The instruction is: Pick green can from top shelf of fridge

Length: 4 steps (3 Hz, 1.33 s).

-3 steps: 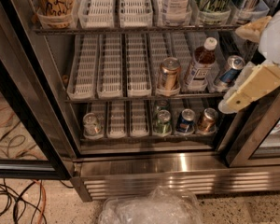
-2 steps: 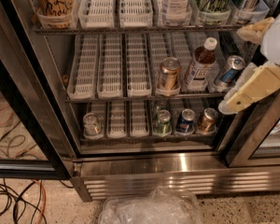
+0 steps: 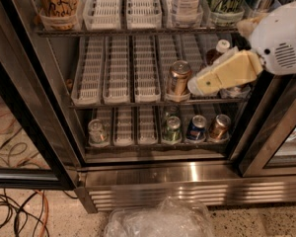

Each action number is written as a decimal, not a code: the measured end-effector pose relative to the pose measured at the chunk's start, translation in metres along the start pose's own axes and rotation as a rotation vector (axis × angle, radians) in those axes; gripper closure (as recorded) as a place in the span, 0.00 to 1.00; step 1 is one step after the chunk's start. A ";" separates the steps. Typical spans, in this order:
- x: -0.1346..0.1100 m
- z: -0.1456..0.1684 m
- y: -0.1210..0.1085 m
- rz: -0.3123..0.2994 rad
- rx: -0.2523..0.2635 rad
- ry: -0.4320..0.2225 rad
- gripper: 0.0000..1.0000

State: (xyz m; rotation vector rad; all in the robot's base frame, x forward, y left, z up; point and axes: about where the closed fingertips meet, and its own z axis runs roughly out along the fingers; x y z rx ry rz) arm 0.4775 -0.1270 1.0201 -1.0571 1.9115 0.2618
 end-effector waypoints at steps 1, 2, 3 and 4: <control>-0.016 -0.001 -0.016 0.009 0.067 -0.054 0.00; -0.016 -0.001 -0.016 0.008 0.067 -0.054 0.00; -0.013 0.008 -0.010 0.008 0.064 -0.068 0.00; -0.005 0.024 0.009 0.032 0.090 -0.111 0.00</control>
Offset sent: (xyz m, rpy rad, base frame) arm 0.0144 -0.0010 0.0162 0.0360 -0.0606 -0.0451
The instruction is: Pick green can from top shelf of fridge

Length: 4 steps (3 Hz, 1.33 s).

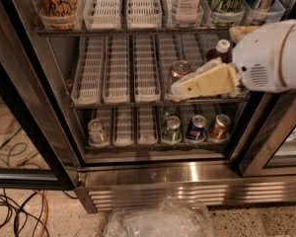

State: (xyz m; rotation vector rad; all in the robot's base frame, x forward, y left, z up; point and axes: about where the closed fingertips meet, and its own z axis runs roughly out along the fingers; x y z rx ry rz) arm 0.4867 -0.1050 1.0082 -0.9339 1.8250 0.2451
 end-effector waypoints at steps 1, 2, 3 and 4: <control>0.010 0.026 0.027 0.025 0.039 -0.061 0.00; 0.009 0.052 0.039 0.060 0.101 -0.128 0.00; -0.006 0.054 0.034 0.055 0.158 -0.162 0.00; -0.008 0.053 0.034 0.044 0.178 -0.162 0.00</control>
Offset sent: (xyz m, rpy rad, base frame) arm 0.0510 0.0208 -0.0402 0.2063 -0.3559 -0.3933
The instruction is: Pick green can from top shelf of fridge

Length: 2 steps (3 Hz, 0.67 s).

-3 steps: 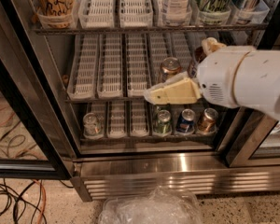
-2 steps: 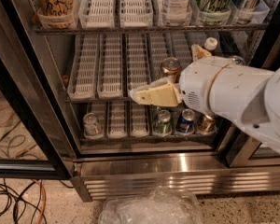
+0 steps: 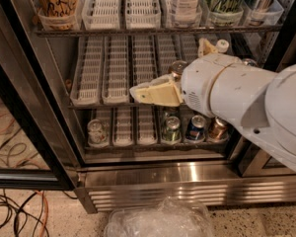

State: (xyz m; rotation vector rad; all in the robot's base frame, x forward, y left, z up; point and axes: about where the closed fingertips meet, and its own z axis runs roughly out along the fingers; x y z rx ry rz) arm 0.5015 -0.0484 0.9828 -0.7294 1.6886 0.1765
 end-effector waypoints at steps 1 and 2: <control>0.011 0.003 -0.016 0.045 0.089 -0.019 0.00; 0.026 -0.003 -0.080 0.187 0.263 -0.079 0.00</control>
Offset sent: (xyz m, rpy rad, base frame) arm -0.0106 -0.0543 -0.0472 0.3069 -0.3612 -0.6200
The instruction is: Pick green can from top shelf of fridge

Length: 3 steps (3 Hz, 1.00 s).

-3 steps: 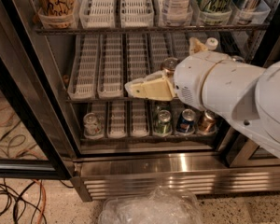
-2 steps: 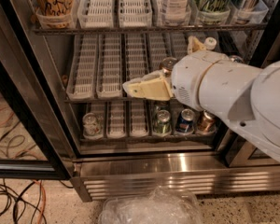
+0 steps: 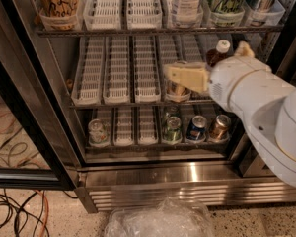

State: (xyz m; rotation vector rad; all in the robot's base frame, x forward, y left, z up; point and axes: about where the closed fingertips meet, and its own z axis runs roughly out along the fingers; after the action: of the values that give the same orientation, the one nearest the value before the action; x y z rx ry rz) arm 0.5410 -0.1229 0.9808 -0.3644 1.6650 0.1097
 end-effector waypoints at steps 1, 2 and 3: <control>0.043 -0.012 -0.066 0.168 0.168 -0.013 0.00; 0.061 -0.025 -0.094 0.236 0.249 -0.033 0.00; 0.059 -0.024 -0.092 0.228 0.252 -0.030 0.00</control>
Offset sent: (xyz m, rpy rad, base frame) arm 0.0071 -0.0602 -0.0197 0.1217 -0.0012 -0.1515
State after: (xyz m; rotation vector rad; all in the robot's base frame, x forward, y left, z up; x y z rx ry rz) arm 0.5408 -0.2264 0.9390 0.0176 1.6629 0.0729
